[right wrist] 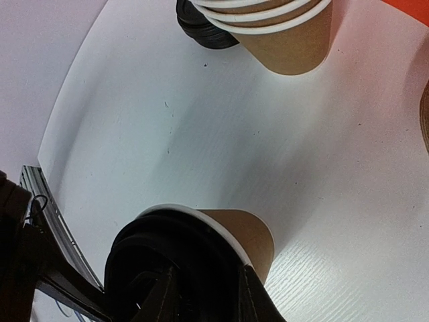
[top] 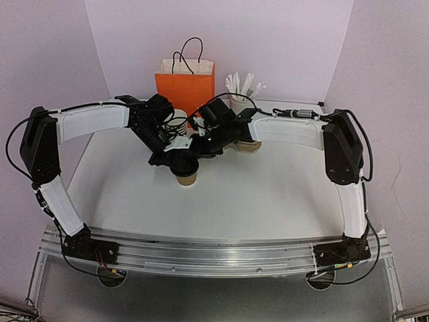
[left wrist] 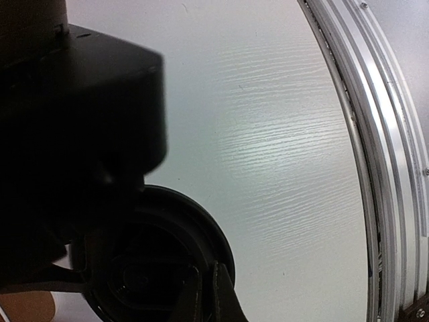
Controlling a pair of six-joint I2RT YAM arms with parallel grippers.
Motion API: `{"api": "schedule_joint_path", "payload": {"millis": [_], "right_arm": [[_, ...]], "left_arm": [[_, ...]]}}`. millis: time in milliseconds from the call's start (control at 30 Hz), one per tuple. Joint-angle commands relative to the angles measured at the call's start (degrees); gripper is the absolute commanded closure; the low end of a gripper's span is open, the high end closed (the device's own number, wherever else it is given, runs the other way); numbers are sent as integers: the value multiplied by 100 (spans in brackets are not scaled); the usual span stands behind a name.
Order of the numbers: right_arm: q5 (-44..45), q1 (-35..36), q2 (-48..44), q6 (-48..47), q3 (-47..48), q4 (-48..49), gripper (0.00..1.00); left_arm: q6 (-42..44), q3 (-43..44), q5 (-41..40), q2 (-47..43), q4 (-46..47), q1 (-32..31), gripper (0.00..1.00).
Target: Pack the takeout coffee
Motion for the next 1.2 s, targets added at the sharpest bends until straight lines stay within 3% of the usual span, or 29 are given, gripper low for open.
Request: {"api": "schedule_joint_path", "payload": {"millis": [0, 433, 1167], "right_arm": [[-285, 508, 586, -217, -439, -1156, 75], [-200, 507, 395, -218, 573, -1158, 72], [-102, 455, 294, -101, 1172, -1152, 66]], "left_arm": [[90, -414, -768, 635, 739, 248, 98], [-140, 596, -662, 596, 123, 248, 100], [-27, 1063, -682, 580, 51, 248, 100]]}}
